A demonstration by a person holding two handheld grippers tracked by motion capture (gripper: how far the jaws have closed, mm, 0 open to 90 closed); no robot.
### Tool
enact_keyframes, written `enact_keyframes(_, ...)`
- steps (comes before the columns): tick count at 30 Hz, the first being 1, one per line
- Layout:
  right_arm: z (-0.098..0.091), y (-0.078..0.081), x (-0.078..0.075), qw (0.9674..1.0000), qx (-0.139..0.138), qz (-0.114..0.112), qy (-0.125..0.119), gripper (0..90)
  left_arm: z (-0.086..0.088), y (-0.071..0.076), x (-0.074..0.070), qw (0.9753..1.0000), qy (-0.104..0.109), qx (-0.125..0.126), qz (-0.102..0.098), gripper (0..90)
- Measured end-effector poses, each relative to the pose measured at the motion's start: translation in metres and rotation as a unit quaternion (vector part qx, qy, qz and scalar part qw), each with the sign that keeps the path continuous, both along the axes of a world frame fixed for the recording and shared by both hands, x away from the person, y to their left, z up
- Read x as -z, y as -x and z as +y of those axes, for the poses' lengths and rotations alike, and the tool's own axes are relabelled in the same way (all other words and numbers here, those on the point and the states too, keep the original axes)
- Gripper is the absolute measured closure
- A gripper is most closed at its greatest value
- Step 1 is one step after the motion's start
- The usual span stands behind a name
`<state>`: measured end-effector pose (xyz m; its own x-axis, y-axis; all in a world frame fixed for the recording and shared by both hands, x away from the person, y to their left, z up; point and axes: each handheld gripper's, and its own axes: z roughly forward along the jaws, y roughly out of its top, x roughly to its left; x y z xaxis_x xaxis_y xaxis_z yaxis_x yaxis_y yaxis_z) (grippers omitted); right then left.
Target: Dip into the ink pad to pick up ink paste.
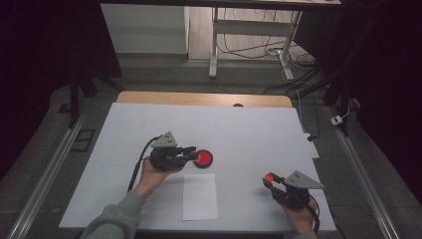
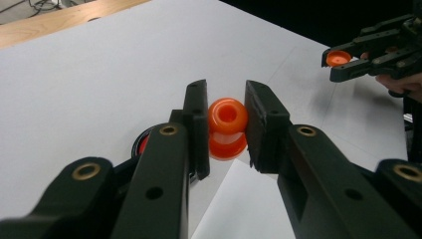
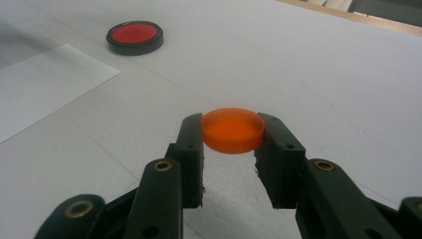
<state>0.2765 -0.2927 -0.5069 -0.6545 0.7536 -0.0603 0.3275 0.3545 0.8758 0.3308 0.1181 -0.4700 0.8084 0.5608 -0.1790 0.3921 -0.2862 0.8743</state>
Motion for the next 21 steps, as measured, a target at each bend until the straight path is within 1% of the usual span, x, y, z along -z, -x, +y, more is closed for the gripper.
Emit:
enact_keyframes(8,0.002,0.001,0.000,1.0000,-0.001,-0.001,0.005,64.7,-0.011,-0.011,0.005,0.9999,-0.010,0.001,0.002,72.4)
enact_keyframes(12,0.001,0.001,0.000,1.0000,-0.001,-0.001,0.007,64.7,-0.017,-0.018,0.011,0.9997,-0.022,0.003,0.007,72.4)
enact_keyframes(16,0.001,0.001,0.000,1.0000,-0.001,-0.002,0.008,64.7,-0.020,-0.023,0.018,0.9991,-0.042,0.003,0.008,72.4)
enact_keyframes(21,0.001,0.001,0.000,1.0000,0.000,-0.001,0.009,64.7,-0.023,-0.029,0.024,0.9987,-0.050,-0.002,0.009,72.4)
